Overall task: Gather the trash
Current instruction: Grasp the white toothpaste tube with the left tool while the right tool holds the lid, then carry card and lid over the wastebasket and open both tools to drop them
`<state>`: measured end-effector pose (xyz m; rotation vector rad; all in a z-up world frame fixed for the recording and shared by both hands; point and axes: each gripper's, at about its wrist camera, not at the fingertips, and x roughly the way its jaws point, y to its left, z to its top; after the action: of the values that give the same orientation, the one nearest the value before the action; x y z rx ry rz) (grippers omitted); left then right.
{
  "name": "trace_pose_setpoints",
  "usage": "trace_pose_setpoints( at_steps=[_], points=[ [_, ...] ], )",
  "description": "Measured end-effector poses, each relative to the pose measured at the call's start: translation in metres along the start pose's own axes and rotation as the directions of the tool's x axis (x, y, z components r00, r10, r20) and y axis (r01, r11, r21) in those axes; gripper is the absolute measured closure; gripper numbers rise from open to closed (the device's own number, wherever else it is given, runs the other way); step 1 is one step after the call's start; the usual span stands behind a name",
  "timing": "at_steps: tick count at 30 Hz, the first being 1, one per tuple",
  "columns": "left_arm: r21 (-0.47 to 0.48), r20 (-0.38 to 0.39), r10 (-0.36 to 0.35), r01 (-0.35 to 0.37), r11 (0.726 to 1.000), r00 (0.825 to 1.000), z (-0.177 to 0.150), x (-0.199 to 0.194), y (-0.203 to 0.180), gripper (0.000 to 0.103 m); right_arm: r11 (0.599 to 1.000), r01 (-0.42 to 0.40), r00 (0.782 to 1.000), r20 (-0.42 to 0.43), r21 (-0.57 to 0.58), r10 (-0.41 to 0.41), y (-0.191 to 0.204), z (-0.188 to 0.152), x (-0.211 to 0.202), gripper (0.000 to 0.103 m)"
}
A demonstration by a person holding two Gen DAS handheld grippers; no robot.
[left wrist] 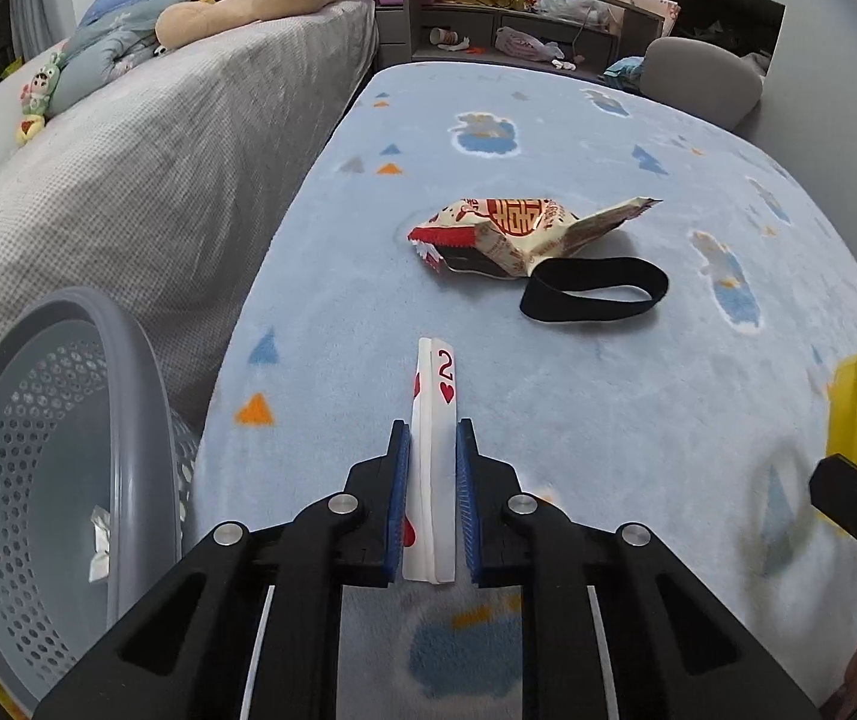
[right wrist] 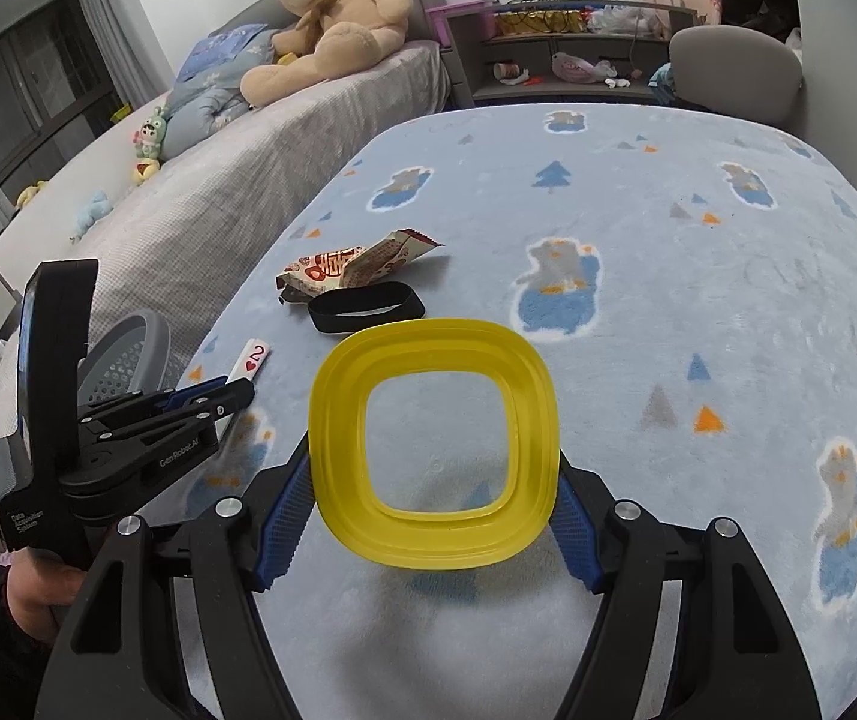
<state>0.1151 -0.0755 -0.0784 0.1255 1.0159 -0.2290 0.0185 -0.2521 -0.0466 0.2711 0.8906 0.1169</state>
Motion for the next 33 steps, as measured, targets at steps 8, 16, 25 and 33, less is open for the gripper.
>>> trace_pose_setpoints(
  at_steps=[8,16,25,33],
  points=[
    [-0.03,0.066,-0.023,0.025,0.999,0.998,-0.014,-0.045,0.015,0.088,0.999,-0.005,1.0,-0.007,-0.038,0.005,0.023,-0.005,-0.005,0.035],
    [-0.079,0.155,0.014,-0.001,0.997,0.988,-0.025,-0.101,0.066,0.088,0.991,-0.061,0.998,-0.024,-0.117,0.058,0.079,-0.008,-0.002,0.035],
    [-0.181,0.189,0.112,-0.078,0.98,0.975,-0.041,-0.136,0.147,0.088,0.965,-0.167,0.986,-0.036,-0.201,0.164,0.158,0.005,0.011,0.035],
    [-0.248,0.171,0.175,-0.13,0.96,0.97,-0.049,-0.136,0.204,0.088,0.935,-0.228,0.974,-0.056,-0.273,0.221,0.22,0.017,0.032,0.035]
  ],
)
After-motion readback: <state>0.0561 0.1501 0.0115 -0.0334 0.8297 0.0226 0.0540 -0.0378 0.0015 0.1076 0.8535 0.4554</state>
